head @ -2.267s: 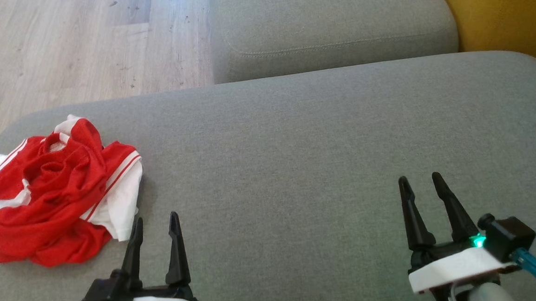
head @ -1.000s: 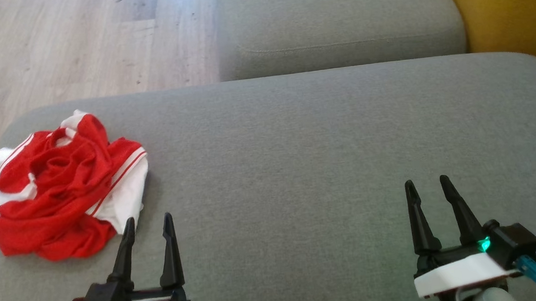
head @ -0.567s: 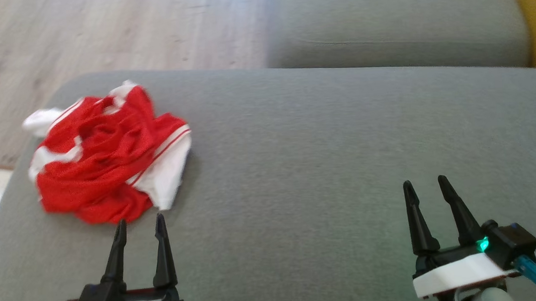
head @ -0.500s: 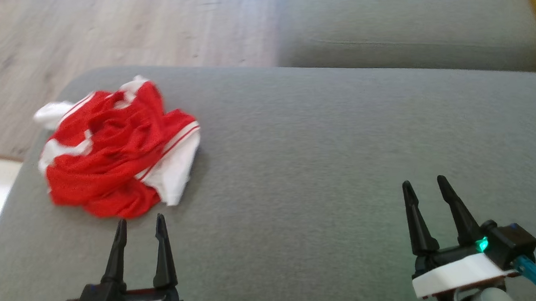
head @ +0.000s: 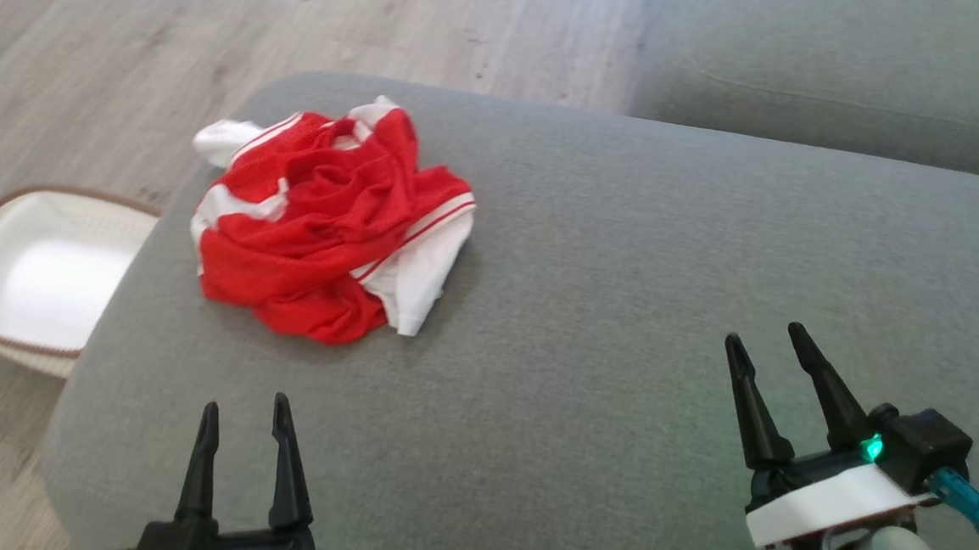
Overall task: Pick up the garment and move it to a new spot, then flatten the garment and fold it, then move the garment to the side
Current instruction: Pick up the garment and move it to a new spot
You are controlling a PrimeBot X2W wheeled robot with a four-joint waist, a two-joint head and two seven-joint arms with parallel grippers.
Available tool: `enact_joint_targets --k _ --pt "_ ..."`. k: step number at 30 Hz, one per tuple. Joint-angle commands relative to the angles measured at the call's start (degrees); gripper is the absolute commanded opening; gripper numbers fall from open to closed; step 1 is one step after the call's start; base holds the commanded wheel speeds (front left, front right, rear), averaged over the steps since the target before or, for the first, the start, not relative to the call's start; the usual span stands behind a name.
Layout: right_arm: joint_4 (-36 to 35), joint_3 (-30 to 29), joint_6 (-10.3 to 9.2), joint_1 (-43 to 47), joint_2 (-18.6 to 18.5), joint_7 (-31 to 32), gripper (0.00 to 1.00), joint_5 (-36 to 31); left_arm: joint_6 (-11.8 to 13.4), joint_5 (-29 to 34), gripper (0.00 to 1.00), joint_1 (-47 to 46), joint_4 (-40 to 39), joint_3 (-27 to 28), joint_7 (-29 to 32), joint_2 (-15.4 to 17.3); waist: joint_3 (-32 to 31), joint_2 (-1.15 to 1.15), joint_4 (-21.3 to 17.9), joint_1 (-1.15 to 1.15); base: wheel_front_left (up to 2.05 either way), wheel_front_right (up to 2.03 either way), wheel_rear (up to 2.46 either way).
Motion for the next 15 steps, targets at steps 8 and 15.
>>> enact_joint_targets --k 8,15 --pt "-1.6 1.5 0.44 -1.2 -0.9 -0.6 1.0 -0.6 -0.1 1.1 1.0 -0.9 -1.6 3.3 -0.5 0.2 1.1 0.0 1.8 0.0 0.0 0.0 0.0" --pt "-2.1 2.4 0.44 -2.9 -3.4 -0.6 1.0 -1.3 -1.5 3.7 1.0 -8.8 -4.3 6.7 -0.5 2.8 5.7 0.0 -0.6 0.0 0.0 0.0 0.0"
